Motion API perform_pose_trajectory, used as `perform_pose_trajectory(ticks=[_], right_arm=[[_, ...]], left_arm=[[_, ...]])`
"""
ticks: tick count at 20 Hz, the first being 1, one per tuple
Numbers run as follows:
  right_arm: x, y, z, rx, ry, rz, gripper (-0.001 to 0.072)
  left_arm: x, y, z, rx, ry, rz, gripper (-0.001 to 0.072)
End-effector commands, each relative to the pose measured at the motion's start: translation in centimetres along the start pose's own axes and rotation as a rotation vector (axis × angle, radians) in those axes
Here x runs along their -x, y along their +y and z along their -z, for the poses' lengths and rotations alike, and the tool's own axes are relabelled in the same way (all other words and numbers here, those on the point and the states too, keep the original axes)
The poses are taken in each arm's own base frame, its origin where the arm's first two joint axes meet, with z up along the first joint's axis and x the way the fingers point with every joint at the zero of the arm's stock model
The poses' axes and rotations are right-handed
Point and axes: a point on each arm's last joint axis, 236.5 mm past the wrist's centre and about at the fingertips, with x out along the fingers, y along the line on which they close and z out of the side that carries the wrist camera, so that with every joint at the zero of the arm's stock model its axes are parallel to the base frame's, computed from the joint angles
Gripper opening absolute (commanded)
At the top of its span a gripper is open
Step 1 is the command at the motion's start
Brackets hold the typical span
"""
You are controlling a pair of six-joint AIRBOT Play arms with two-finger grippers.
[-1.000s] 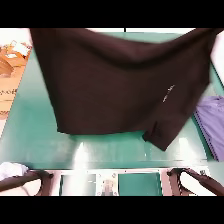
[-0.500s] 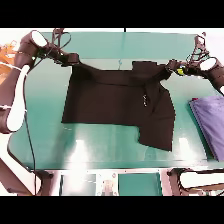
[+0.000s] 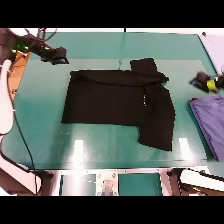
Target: Fold the shirts.
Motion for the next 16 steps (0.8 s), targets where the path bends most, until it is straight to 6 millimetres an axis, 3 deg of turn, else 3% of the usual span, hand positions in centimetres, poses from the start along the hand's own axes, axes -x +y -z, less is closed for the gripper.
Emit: perform_pose_trajectory(ticks=[1, 3, 5, 9, 12, 15, 16], right_arm=[[-1.6, -5.3, 9.7, -0.198, 0.205, 0.015, 0.0349], [-4.0, -6.0, 13.2, -0.245, 0.267, -0.027, 0.0348], [-6.0, -5.2, 14.8, -0.287, 0.291, -0.098, 0.0348], [-9.5, -3.0, 14.4, -0.38, 0.269, -0.258, 0.0348], [-11.1, -2.1, 13.3, -0.402, 0.227, -0.335, 0.034], [-11.0, -2.2, 12.7, -0.376, 0.215, -0.339, 0.0121], [-10.9, -2.0, 12.7, -0.371, 0.22, -0.346, 0.0038]], left_arm=[[3.4, -0.2, 3.4, 0.04, 0.066, 0.042, 0.0022], [5.0, 0.4, 6.5, 0.074, 0.081, 0.043, 0.0022], [6.6, 1.3, 10.8, 0.124, 0.096, 0.03, 0.0022], [8.6, 3.8, 17.8, 0.275, 0.086, -0.005, 0.0022], [8.4, 5.5, 21.8, 0.418, 0.092, 0.008, 0.0023], [5.9, 7.4, 23.5, 0.515, 0.06, -0.004, 0.0026], [4.8, 7.7, 23.6, 0.55, 0.028, 0.0, 0.0196]])
